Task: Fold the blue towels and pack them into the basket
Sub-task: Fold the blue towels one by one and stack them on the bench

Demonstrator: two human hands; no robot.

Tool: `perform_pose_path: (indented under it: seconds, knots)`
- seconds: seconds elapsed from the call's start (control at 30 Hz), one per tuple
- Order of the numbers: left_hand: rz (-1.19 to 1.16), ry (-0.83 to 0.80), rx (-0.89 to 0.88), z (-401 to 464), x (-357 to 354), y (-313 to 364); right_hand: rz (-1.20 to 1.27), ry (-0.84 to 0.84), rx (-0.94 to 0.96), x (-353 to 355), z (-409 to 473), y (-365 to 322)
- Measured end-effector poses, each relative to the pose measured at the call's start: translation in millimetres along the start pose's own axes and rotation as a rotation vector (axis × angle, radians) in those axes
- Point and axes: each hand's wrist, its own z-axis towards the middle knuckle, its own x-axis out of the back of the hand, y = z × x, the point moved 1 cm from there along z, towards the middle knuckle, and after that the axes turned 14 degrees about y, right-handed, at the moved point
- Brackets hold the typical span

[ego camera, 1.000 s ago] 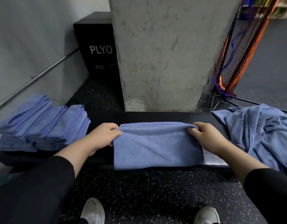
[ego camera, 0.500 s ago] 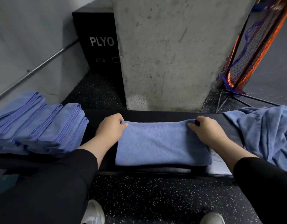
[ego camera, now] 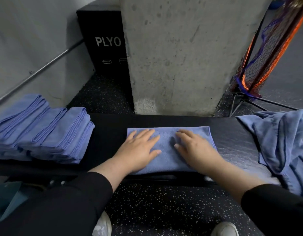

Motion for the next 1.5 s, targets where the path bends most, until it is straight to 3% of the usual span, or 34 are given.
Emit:
perform_pose_path:
  seconds: [0.1, 0.3, 0.37, 0.5, 0.67, 0.83, 0.97, 1.17, 1.27, 1.37, 1.5]
  knots:
    - [0.005, -0.094, 0.006, -6.5, -6.1, -4.7, -0.138, -0.162, -0.048, -18.4, -21.6, -8.0]
    - [-0.004, -0.121, 0.013, -7.4, -5.9, -18.2, -0.187, -0.153, 0.087, -15.1, -29.0, 7.1]
    - [-0.022, -0.097, 0.035, -3.6, -3.8, -18.7, -0.137, -0.167, 0.061, -11.2, -28.0, 3.4]
    - [-0.026, -0.009, 0.124, 9.6, 3.0, -24.8, -0.148, 0.067, 0.030, -6.9, -28.9, -12.8]
    - [0.047, 0.065, 0.092, 12.8, 2.8, -30.6, -0.299, -0.011, -0.064, -12.4, -17.9, -32.3]
    - [0.095, 0.119, 0.078, -3.1, 1.9, -39.9, -0.258, -0.027, -0.078, -21.5, 16.3, -27.7]
    - [0.103, 0.111, -0.028, -27.5, 7.8, -34.2, -0.181, -0.045, -0.079, -24.9, 47.5, -25.1]
    - [0.037, 0.098, -0.160, -54.9, 19.2, -19.5, -0.056, -0.198, 0.086, -33.6, 61.0, -16.3]
    - [0.020, 0.166, -0.137, -54.0, 23.1, -23.0, 0.080, -0.041, 0.200, -25.9, 48.1, -8.5]
    - [-0.059, 0.118, -0.202, -53.6, 18.7, -26.8, 0.198, 0.134, 0.340, -7.6, 18.1, -3.4]
    - [-0.100, 0.024, -0.182, -55.6, 12.0, -32.5, 0.140, -0.023, 0.459, 0.5, -33.2, 10.9]
